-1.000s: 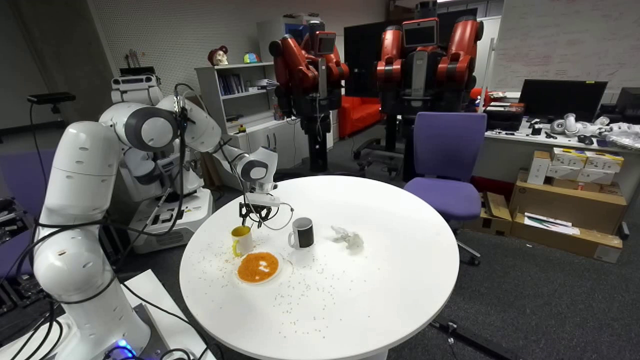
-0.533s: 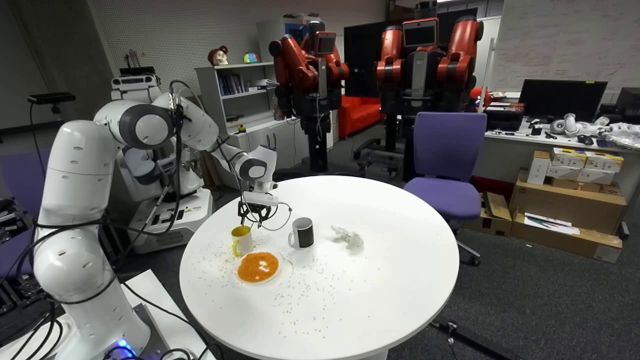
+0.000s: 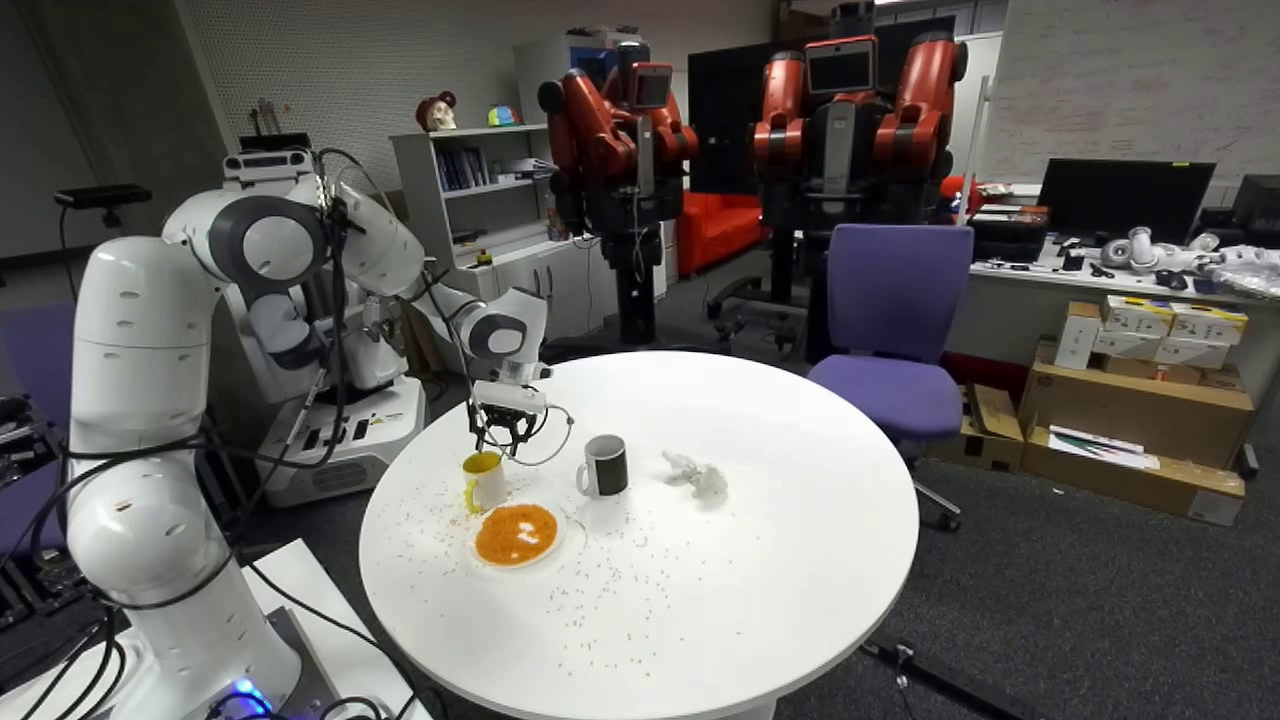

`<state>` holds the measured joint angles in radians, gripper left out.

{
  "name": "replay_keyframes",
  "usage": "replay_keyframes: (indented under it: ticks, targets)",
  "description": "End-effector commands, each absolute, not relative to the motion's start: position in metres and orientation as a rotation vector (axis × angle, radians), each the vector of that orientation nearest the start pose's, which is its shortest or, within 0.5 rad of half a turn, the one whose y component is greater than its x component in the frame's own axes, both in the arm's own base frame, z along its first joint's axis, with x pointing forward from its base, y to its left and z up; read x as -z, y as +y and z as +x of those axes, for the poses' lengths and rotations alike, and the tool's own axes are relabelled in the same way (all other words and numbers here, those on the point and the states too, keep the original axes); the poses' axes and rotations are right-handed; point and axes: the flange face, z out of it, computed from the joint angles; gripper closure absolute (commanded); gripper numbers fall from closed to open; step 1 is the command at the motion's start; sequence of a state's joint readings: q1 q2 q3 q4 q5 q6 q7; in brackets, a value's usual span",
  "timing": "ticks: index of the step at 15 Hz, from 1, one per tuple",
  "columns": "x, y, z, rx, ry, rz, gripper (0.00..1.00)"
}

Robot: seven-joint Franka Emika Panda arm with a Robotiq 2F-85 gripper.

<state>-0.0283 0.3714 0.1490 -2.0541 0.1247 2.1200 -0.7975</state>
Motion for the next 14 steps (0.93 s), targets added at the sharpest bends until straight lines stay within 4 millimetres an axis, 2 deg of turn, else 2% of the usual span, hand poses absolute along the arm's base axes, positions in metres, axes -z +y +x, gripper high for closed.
replay_keyframes:
  ticks: [1, 3, 5, 6, 7, 10, 14]
  targets:
    - [-0.243, 0.056, 0.540, -0.326, -1.092, -2.673, 0.36]
    - [-0.238, 0.049, 0.540, -0.308, -1.076, -2.674, 0.41]
    - [-0.234, 0.043, 0.544, -0.286, -1.059, -2.681, 0.41]
    - [-0.233, 0.043, 0.545, -0.278, -1.056, -2.679, 0.44]
    - [-0.232, 0.043, 0.547, -0.268, -1.055, -2.678, 0.42]
    - [-0.229, 0.044, 0.550, -0.263, -1.053, -2.674, 0.45]
    - [-0.227, 0.050, 0.552, -0.243, -1.025, -2.649, 0.57]
